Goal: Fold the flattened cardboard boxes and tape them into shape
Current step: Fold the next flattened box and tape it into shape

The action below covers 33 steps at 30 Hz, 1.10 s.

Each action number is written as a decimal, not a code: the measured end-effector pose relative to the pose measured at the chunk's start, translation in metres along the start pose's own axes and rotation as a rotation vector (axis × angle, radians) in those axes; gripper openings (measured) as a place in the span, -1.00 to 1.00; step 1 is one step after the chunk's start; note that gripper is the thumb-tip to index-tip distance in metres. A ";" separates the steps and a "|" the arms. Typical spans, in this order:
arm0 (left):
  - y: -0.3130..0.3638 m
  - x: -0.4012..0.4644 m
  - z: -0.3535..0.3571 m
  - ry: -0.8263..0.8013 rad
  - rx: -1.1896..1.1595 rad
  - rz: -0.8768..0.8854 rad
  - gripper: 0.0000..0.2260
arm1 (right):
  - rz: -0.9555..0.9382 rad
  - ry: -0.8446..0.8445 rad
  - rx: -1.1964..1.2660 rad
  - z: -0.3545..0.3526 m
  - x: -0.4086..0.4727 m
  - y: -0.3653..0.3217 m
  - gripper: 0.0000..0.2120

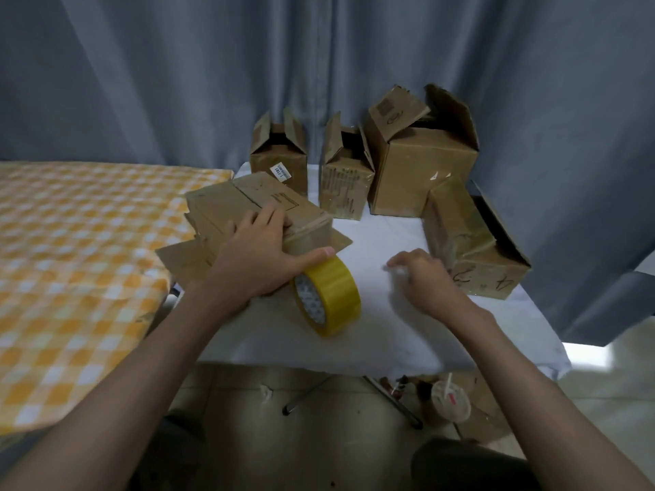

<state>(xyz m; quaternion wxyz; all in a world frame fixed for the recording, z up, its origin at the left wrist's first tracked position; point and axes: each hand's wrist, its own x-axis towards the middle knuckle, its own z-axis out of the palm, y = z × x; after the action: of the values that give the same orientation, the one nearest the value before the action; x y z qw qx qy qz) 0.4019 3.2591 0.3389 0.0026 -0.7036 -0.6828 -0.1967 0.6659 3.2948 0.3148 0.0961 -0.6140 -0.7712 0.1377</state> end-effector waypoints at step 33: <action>0.015 -0.024 0.011 0.089 -0.095 -0.024 -0.09 | -0.707 0.388 0.230 -0.008 0.024 -0.069 -0.79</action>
<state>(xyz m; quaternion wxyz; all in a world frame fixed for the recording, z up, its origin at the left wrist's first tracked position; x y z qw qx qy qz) 0.4191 3.2383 0.3261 -0.0031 -0.6852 -0.6804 -0.2600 0.5992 3.3047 0.3449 0.3487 -0.3113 -0.8817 0.0633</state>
